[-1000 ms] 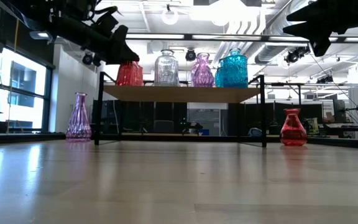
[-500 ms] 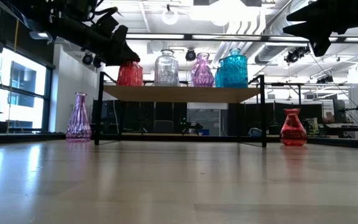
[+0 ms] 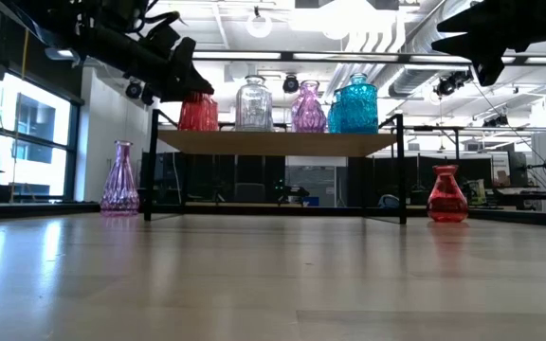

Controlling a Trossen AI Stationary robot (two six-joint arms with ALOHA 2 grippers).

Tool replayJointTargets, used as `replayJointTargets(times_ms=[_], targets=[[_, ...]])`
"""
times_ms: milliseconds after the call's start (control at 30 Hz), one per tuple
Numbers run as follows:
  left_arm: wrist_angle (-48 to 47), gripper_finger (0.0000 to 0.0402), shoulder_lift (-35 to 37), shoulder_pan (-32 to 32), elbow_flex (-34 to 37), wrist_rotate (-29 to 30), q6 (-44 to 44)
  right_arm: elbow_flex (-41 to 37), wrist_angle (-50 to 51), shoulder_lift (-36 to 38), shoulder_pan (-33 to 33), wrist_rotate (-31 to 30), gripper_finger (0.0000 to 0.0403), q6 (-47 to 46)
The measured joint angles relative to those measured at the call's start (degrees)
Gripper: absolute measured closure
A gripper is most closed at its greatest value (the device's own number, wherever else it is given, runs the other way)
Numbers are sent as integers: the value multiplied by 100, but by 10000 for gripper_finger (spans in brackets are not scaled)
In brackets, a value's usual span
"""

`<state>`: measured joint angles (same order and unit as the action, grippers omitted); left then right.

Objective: Sort vases onto shelf
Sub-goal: Put the bottom red vase on the shelf aligned with the other red vase

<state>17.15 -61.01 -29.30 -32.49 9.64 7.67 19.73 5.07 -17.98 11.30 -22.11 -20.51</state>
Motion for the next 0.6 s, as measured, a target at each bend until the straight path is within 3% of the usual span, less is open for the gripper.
replayJointTargets(times_ms=[600], targets=[[102,205,152,-2,-2,-10,-80,0,1,0,-1,0,284,0]])
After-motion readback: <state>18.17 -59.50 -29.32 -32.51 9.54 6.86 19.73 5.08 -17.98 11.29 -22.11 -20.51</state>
